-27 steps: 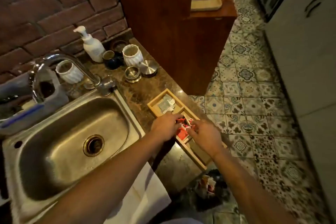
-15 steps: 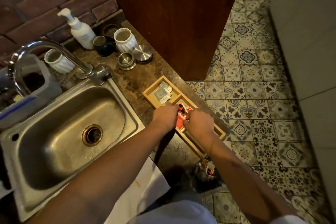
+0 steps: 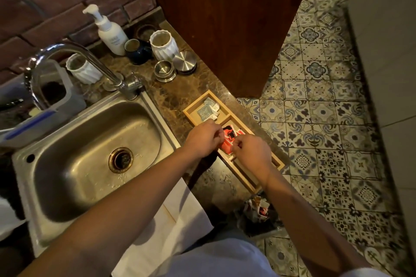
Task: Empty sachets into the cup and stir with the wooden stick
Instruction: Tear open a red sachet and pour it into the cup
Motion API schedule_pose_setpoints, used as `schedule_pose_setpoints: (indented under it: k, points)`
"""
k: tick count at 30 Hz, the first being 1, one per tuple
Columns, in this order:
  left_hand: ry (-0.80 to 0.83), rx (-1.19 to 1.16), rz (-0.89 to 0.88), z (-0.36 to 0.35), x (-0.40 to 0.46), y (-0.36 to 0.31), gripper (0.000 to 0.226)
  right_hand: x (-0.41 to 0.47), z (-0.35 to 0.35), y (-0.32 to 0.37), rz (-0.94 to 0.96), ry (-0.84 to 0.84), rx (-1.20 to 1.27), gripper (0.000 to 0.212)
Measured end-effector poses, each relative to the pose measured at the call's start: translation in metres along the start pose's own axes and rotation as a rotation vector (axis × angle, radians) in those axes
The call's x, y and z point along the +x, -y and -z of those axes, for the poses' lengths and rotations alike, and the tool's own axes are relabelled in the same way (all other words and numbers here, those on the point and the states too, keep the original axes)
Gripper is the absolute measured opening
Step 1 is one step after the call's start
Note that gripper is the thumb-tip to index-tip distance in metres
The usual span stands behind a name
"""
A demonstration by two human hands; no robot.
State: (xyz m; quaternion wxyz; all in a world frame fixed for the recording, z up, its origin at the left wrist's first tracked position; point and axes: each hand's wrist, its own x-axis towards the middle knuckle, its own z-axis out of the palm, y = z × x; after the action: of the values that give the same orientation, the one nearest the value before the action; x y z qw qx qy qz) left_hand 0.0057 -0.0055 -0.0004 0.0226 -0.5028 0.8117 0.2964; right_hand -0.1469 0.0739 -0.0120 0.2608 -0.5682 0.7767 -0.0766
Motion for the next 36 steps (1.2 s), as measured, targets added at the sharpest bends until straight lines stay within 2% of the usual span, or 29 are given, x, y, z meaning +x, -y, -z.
schedule_pose_setpoints:
  k: [3,5,8,15,18,20,23,27,32,34,36]
  points:
    - [-0.054,-0.048,-0.055,0.018,-0.015,0.0,0.004,-0.005,0.012,0.003,0.109,-0.026,0.067,0.008]
    - [-0.092,-0.091,-0.08,0.031,-0.029,-0.001,0.001,-0.009,0.023,0.013,0.174,-0.021,0.153,0.013]
    - [-0.169,-0.159,-0.1,0.052,-0.056,0.0,0.011,-0.018,0.043,0.033,0.311,-0.005,0.304,0.017]
    - [-0.49,-0.421,-0.091,0.097,-0.146,0.016,0.015,-0.054,0.073,0.097,0.403,0.153,0.81,0.015]
    - [-0.625,-0.5,-0.055,0.108,-0.186,0.028,0.012,-0.071,0.072,0.13,0.415,0.237,0.939,0.015]
    - [-0.688,-0.47,-0.04,0.118,-0.211,0.035,0.011,-0.08,0.068,0.149,0.441,0.323,0.964,0.017]
    - [-0.716,-0.385,-0.051,0.139,-0.248,0.047,0.012,-0.093,0.064,0.177,0.53,0.392,0.931,0.016]
    - [-0.65,-0.27,-0.079,0.166,-0.292,0.062,0.01,-0.108,0.059,0.21,0.668,0.263,0.775,0.014]
    - [-0.676,-0.327,-0.055,0.167,-0.333,0.075,0.009,-0.128,0.05,0.242,0.934,0.159,0.476,0.015]
    - [-0.725,-0.38,-0.023,0.159,-0.344,0.08,0.007,-0.138,0.043,0.254,0.988,0.179,0.328,0.019]
    - [-0.798,-0.469,0.03,0.149,-0.354,0.086,0.007,-0.149,0.035,0.263,1.005,0.218,0.278,0.027]
